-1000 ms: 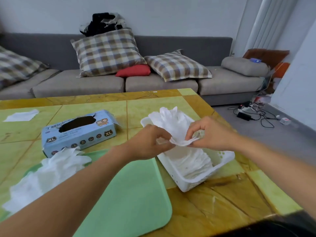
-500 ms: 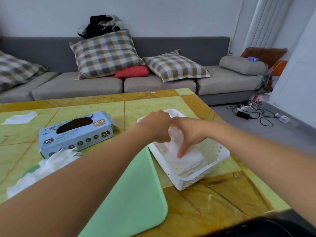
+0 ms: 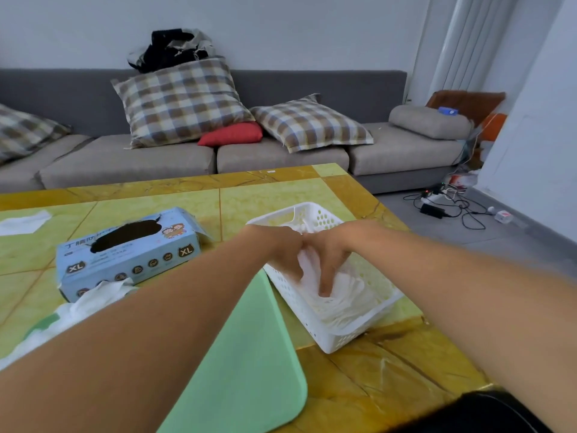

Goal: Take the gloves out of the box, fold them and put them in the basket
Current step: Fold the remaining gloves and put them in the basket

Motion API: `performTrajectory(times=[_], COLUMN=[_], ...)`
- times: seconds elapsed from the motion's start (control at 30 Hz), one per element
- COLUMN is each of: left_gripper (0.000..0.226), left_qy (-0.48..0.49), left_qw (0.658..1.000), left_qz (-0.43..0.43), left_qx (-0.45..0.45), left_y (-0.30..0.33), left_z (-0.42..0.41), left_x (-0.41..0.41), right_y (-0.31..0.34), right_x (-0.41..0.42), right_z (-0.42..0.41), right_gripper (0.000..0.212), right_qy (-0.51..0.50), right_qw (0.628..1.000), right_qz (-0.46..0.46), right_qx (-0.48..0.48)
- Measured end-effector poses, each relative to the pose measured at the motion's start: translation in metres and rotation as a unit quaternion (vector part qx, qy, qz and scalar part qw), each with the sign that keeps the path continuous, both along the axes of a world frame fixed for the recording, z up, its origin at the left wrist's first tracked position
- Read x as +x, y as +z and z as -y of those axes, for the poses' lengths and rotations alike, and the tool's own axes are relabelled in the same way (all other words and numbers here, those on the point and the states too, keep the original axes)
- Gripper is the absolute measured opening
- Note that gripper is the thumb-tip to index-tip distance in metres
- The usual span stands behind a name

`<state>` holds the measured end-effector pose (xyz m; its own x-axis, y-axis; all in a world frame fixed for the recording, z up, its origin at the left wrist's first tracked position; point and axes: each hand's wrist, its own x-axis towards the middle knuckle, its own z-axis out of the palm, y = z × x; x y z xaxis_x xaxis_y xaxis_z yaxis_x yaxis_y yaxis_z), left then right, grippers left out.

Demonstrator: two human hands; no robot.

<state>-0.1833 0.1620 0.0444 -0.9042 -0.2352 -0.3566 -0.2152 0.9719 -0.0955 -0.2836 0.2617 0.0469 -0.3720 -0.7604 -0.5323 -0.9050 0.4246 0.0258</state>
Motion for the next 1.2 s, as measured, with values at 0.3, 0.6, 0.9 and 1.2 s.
performTrajectory(times=[0.3,0.6,0.9,1.2], left_gripper=[0.024,0.042,0.070,0.045], left_qy=[0.020,0.180,0.173,0.076], left_qw=[0.959,0.942,0.959,0.972], left_qz=[-0.237,-0.270,-0.141,-0.169], left_qx=[0.156,0.083,0.173,0.147], left_y=[0.047,-0.024,-0.043,-0.051], left_z=[0.059,0.141,0.150,0.155], left_x=[0.151,0.346,0.359,0.343], right_y=[0.086,-0.020,-0.071,-0.087], right_x=[0.113,0.282,0.283,0.270], right_z=[0.020,0.127,0.108,0.072], right_gripper=[0.039,0.042,0.052,0.016], right_qy=[0.099,0.237,0.251,0.273], right_qw=[0.963,0.921,0.860,0.873], right_qz=[-0.029,0.130,0.130,0.200], right_qx=[-0.247,-0.281,-0.425,-0.352])
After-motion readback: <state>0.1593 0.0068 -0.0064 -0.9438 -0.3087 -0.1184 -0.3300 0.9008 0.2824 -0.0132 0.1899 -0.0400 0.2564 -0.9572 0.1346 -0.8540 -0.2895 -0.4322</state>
